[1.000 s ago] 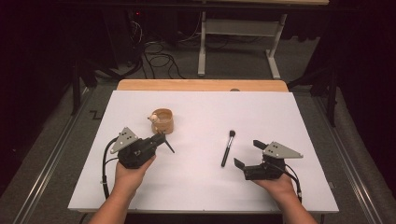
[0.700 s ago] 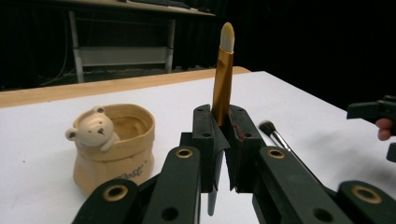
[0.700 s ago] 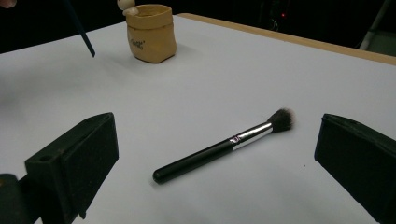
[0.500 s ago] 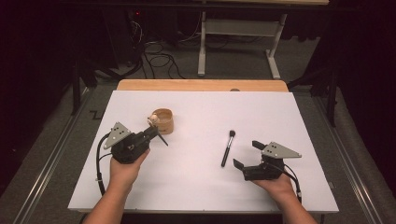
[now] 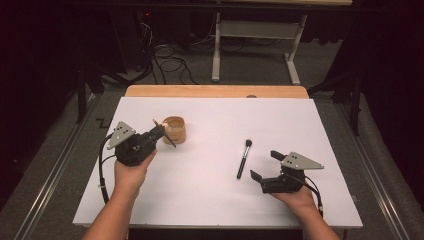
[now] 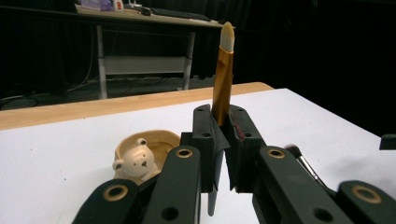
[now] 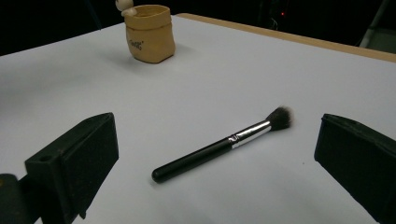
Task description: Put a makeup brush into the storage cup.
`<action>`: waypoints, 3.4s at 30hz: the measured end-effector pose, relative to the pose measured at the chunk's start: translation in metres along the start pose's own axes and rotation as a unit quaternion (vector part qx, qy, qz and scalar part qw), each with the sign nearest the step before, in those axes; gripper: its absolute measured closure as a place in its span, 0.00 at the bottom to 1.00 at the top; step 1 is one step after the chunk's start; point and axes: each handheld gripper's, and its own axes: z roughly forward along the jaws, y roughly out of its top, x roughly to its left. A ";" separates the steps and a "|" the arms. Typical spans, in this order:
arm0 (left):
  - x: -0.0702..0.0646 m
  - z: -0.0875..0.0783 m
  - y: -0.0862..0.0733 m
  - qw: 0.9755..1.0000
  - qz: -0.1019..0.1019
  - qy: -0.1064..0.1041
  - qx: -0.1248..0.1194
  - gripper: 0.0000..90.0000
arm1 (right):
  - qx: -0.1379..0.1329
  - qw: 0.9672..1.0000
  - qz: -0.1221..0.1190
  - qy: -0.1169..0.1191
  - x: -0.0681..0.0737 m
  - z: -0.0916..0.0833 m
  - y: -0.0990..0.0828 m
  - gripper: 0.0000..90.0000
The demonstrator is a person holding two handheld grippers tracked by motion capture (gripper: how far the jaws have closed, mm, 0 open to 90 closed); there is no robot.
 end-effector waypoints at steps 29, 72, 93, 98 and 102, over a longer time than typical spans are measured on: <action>0.014 0.036 0.031 1.000 -0.002 0.026 -0.005 0.92 | 0.000 1.000 0.000 0.005 -0.001 0.000 0.000 0.00; 0.046 0.064 0.034 0.997 -0.028 0.075 0.006 0.92 | 0.002 1.000 0.003 0.011 -0.002 -0.001 -0.001 0.01; 0.055 0.064 0.013 0.995 -0.044 0.085 0.023 0.92 | 0.006 1.000 0.001 0.013 -0.002 0.000 -0.002 0.01; 0.056 0.065 0.008 0.995 -0.047 0.084 0.029 0.92 | 0.007 1.000 0.001 0.014 -0.001 0.000 -0.002 0.01; 0.058 0.066 0.004 0.995 -0.049 0.085 0.033 0.92 | 0.009 1.000 -0.001 0.015 -0.001 0.001 -0.002 0.01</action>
